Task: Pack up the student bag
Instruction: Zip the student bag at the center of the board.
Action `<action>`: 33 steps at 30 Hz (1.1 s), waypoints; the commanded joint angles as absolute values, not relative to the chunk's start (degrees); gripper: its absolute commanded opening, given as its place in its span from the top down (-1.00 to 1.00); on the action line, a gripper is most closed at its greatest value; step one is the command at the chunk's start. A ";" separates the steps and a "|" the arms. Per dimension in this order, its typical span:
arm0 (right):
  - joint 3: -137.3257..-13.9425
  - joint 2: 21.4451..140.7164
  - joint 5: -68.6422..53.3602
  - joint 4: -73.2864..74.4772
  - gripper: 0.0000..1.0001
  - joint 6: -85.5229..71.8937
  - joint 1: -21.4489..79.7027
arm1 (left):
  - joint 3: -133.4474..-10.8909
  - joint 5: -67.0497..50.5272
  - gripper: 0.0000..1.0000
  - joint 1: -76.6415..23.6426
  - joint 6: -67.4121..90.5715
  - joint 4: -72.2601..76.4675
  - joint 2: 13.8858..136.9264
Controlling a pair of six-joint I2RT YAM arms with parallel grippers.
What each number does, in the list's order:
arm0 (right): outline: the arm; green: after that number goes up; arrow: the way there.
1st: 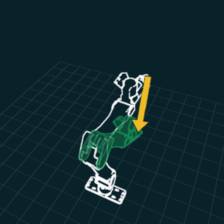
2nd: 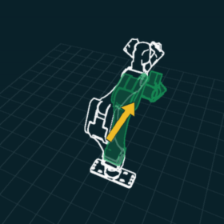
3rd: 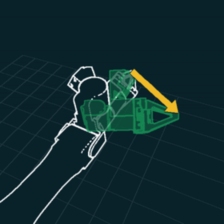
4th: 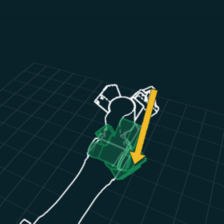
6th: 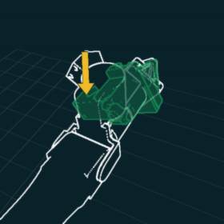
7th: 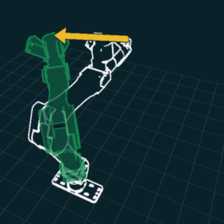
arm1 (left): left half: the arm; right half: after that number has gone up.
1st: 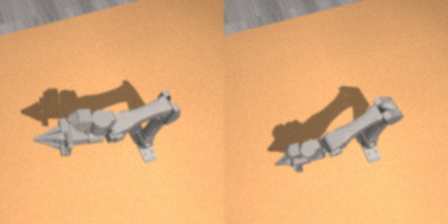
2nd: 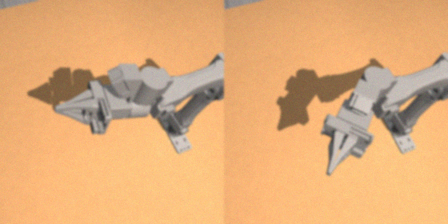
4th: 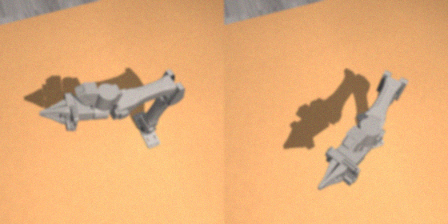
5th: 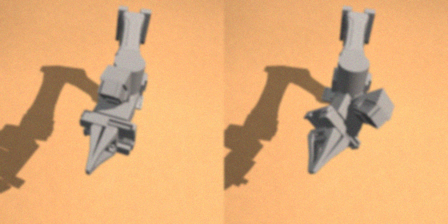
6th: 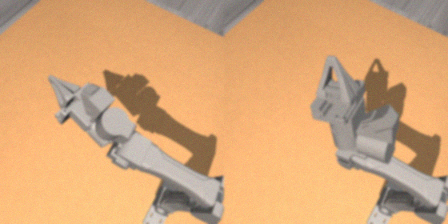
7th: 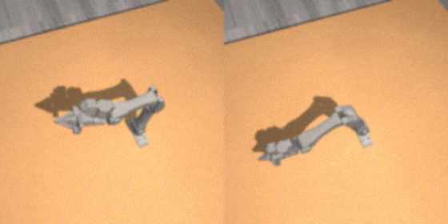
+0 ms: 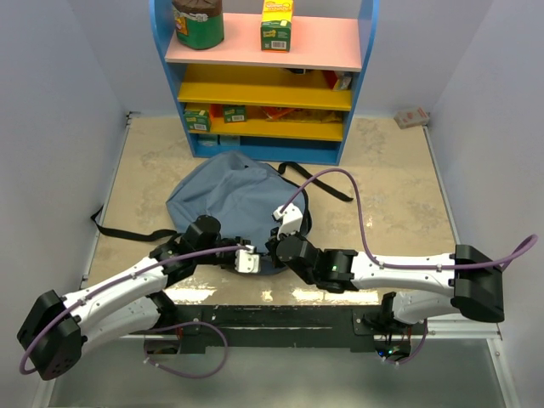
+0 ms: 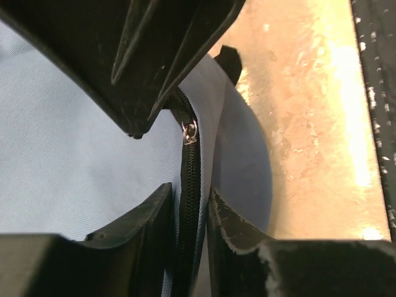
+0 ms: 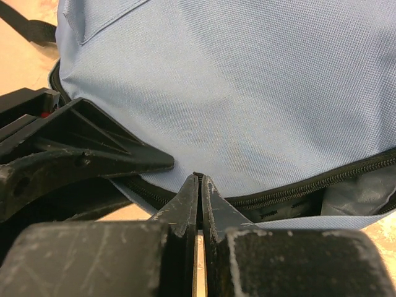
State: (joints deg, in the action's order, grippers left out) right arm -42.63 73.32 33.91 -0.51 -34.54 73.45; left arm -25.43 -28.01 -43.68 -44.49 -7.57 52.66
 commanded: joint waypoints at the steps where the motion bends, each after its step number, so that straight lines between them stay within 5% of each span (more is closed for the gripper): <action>1: -43.24 71.19 35.60 -1.85 1.00 -35.68 73.21 | -24.96 -24.43 0.38 -44.30 -43.33 -0.88 52.38; 11: -42.10 70.58 36.48 2.90 1.00 -36.65 65.67 | -29.61 -33.47 0.85 -45.26 -52.10 -12.90 50.10; 27: -42.98 72.42 37.09 0.36 1.00 -25.14 51.86 | -34.01 -37.62 1.00 -45.35 -78.84 -46.22 44.92; 29: -43.59 73.56 37.09 0.26 1.00 -23.91 51.33 | -34.89 -37.62 0.50 -45.35 -79.54 -47.98 44.74; 31: -44.12 73.74 37.00 0.18 1.00 -23.64 51.24 | -35.51 -37.71 -0.26 -45.35 -77.97 -47.64 44.47; 33: -44.39 72.78 33.86 -1.49 1.00 -24.34 51.24 | -36.03 -38.75 -0.54 -45.35 -70.08 -42.47 44.30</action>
State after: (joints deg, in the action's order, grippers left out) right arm -40.91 74.00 33.76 2.94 -26.39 51.86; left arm -33.08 -34.46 -44.84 -76.25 -42.19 45.15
